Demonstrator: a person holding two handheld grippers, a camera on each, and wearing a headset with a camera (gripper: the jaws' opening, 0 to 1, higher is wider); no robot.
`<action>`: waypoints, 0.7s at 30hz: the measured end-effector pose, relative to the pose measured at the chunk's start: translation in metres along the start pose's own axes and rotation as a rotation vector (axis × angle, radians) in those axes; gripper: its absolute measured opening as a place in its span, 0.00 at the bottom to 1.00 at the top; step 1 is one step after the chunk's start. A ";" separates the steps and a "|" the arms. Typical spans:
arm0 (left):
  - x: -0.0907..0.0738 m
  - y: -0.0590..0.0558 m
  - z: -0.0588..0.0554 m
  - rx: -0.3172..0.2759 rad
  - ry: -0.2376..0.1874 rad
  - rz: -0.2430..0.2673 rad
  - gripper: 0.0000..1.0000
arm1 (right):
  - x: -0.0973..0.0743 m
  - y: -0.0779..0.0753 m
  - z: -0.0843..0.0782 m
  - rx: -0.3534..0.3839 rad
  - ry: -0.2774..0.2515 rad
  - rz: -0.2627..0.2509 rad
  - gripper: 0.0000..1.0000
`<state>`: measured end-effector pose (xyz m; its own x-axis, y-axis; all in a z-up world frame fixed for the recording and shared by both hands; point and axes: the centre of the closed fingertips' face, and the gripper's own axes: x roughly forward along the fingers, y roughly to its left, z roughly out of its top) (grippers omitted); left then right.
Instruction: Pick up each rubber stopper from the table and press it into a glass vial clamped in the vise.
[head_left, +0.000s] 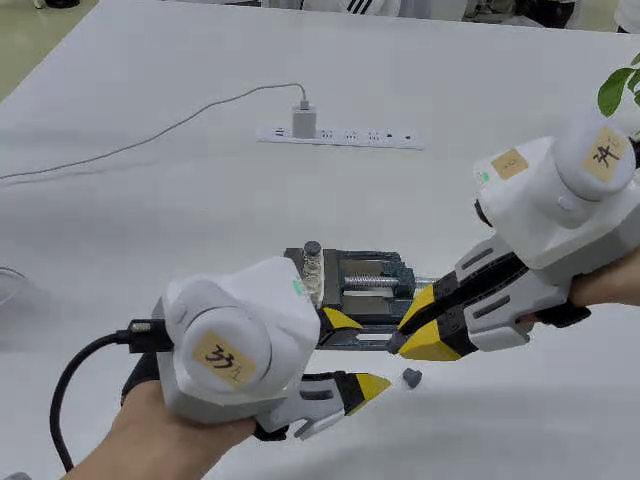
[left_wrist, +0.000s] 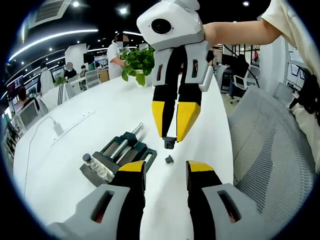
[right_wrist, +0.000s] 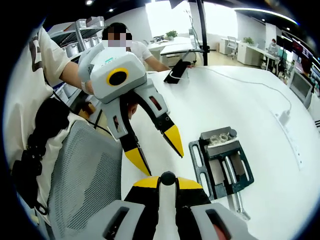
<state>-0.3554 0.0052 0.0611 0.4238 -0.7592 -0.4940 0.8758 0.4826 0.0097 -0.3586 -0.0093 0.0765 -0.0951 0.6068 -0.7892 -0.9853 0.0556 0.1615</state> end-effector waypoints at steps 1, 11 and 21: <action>-0.002 0.004 -0.005 -0.013 0.017 0.023 0.36 | 0.000 -0.001 0.000 -0.005 0.004 -0.008 0.06; -0.019 0.033 -0.024 -0.074 0.042 0.164 0.70 | 0.004 -0.005 -0.001 -0.038 0.026 -0.006 0.06; -0.034 0.046 -0.042 -0.110 0.063 0.222 0.99 | 0.005 -0.008 -0.002 -0.058 0.036 0.001 0.06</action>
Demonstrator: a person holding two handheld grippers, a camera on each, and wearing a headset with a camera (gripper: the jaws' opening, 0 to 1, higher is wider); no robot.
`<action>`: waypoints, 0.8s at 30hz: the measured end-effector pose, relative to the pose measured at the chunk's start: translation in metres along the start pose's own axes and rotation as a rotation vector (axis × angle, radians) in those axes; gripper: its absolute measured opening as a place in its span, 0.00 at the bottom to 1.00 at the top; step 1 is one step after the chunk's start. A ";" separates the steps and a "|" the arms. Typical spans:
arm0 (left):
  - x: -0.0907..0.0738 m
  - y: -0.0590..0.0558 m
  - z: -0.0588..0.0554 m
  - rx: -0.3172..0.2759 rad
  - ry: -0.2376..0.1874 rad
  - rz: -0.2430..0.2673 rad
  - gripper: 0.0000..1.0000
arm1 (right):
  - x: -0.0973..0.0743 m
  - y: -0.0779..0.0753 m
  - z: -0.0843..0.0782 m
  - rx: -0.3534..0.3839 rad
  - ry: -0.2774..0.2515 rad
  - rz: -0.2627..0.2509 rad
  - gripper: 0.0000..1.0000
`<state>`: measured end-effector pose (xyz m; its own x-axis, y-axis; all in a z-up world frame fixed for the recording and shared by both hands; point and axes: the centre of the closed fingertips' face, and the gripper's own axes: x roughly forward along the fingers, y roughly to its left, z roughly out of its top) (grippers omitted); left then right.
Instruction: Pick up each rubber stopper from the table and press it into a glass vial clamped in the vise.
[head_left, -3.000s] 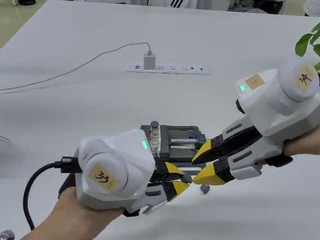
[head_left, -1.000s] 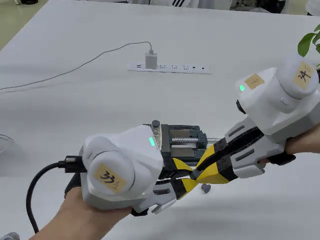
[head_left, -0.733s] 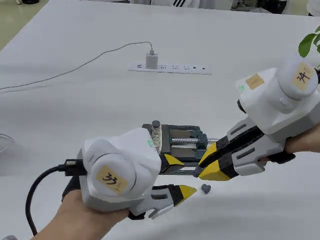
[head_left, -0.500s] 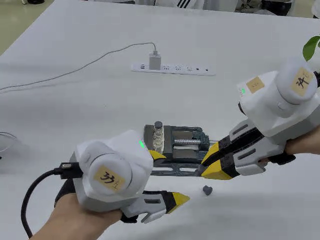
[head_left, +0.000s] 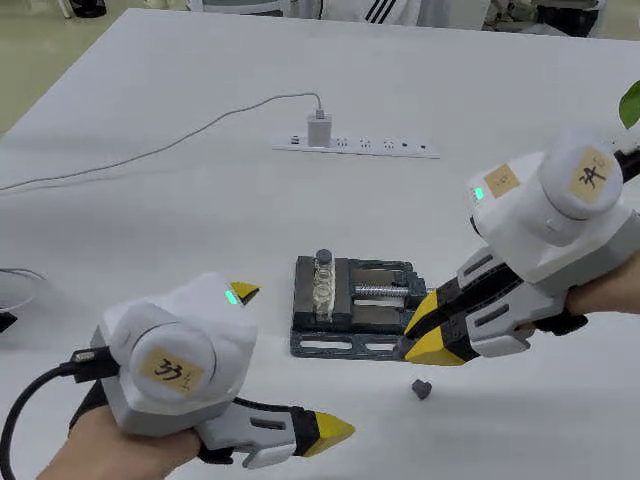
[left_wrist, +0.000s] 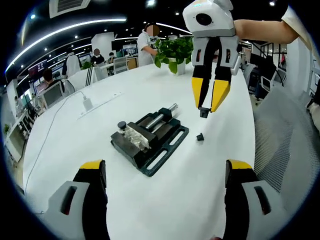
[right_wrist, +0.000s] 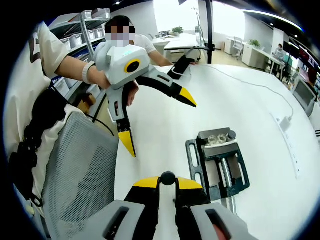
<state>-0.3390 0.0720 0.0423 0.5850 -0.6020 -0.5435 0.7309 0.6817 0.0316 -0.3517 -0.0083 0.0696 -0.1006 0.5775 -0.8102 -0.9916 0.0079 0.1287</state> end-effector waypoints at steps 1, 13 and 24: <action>-0.001 0.001 -0.001 -0.005 -0.001 0.005 0.99 | 0.000 -0.001 0.000 -0.002 0.002 0.000 0.06; -0.008 0.005 -0.006 -0.050 -0.002 0.026 0.99 | 0.003 -0.015 0.008 -0.038 0.038 0.007 0.06; -0.009 0.013 -0.005 -0.060 -0.022 0.039 0.96 | 0.005 -0.045 0.022 -0.164 0.130 -0.006 0.06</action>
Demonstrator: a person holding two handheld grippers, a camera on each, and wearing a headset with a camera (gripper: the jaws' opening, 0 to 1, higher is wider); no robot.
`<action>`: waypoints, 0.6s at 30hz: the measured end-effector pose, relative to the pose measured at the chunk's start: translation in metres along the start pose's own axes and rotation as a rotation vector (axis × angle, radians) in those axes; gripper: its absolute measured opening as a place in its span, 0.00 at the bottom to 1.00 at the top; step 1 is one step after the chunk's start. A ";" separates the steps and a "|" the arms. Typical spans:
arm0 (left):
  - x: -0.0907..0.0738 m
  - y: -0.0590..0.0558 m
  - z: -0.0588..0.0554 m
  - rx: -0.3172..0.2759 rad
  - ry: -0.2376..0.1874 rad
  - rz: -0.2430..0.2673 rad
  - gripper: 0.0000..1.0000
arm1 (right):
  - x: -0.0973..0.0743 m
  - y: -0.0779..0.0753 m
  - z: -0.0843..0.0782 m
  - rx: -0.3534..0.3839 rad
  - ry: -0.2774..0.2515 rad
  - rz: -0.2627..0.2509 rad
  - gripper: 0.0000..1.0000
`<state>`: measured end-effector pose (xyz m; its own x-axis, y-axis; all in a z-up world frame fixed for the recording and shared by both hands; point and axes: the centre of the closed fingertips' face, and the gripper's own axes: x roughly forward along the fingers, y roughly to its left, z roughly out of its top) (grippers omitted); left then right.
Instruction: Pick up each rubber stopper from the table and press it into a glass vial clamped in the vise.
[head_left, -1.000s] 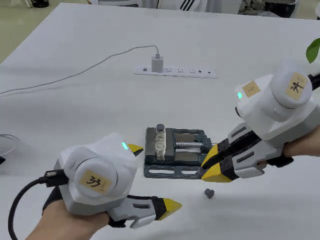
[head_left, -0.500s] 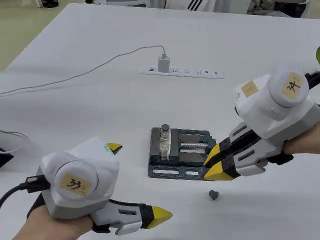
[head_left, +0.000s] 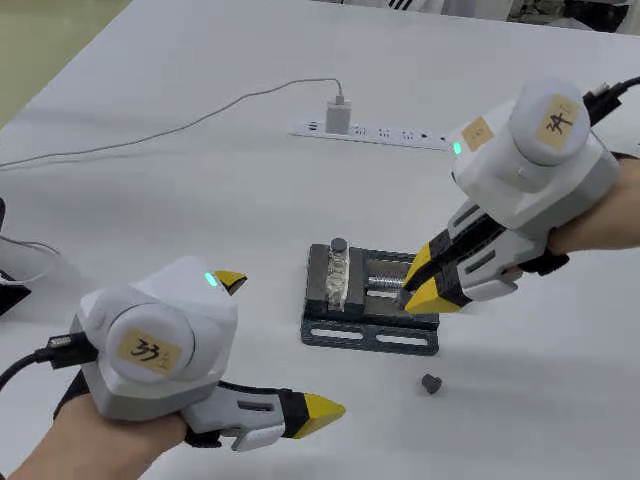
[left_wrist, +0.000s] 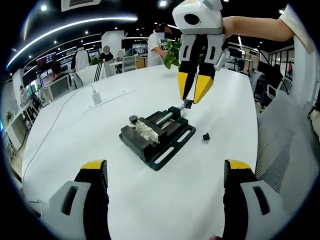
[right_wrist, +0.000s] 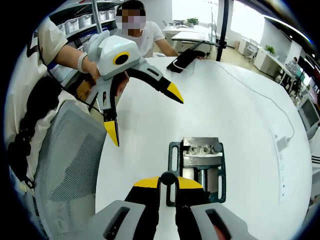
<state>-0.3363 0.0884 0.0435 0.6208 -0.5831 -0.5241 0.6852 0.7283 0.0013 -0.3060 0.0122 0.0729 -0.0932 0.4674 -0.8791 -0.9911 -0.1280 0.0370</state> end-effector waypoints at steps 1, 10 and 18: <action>0.000 0.001 0.000 0.002 -0.001 0.001 0.96 | 0.000 -0.005 0.002 -0.015 0.009 -0.003 0.06; 0.003 0.005 -0.001 -0.009 -0.005 -0.002 0.94 | 0.000 -0.026 0.010 -0.125 0.083 -0.007 0.06; 0.006 0.005 -0.002 -0.012 -0.010 -0.014 0.93 | 0.005 -0.038 0.015 -0.270 0.142 0.015 0.05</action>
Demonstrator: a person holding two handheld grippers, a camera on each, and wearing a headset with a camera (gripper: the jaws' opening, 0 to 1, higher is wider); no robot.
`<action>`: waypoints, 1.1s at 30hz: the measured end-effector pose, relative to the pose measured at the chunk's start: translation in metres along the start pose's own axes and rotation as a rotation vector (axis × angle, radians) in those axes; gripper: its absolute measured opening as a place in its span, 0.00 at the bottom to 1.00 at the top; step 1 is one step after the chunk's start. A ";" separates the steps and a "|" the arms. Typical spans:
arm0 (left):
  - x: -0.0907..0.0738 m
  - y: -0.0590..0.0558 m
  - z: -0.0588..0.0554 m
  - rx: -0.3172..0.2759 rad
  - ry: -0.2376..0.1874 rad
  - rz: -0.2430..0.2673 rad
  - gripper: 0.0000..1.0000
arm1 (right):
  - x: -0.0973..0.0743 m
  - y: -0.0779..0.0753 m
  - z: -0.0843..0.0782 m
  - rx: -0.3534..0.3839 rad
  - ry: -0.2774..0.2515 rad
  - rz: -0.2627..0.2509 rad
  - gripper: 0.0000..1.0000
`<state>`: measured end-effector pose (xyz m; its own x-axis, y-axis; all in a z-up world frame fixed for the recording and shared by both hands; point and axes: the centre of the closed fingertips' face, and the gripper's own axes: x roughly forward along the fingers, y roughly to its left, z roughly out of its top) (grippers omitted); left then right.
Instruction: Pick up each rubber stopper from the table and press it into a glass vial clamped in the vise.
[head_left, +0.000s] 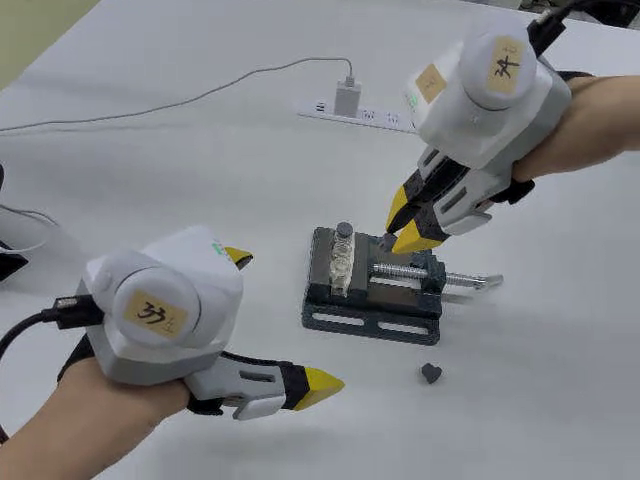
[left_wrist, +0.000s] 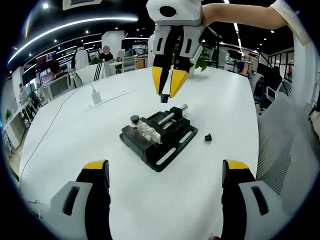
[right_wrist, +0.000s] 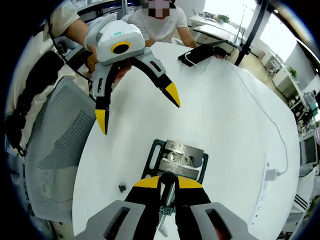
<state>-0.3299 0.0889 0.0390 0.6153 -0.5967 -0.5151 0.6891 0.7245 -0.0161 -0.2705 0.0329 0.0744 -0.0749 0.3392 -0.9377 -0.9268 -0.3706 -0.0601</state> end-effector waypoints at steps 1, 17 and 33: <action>0.000 0.001 0.000 -0.001 0.000 -0.001 0.93 | 0.001 -0.001 0.001 -0.027 0.004 0.005 0.05; 0.003 0.007 -0.001 -0.014 -0.002 -0.003 0.91 | 0.023 -0.020 0.003 -0.240 0.060 0.050 0.05; 0.001 0.013 -0.005 -0.030 0.007 0.002 0.90 | 0.043 -0.032 0.004 -0.193 0.110 0.064 0.05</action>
<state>-0.3224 0.0993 0.0345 0.6141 -0.5925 -0.5213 0.6757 0.7361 -0.0407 -0.2458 0.0630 0.0372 -0.0812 0.2171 -0.9728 -0.8330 -0.5507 -0.0534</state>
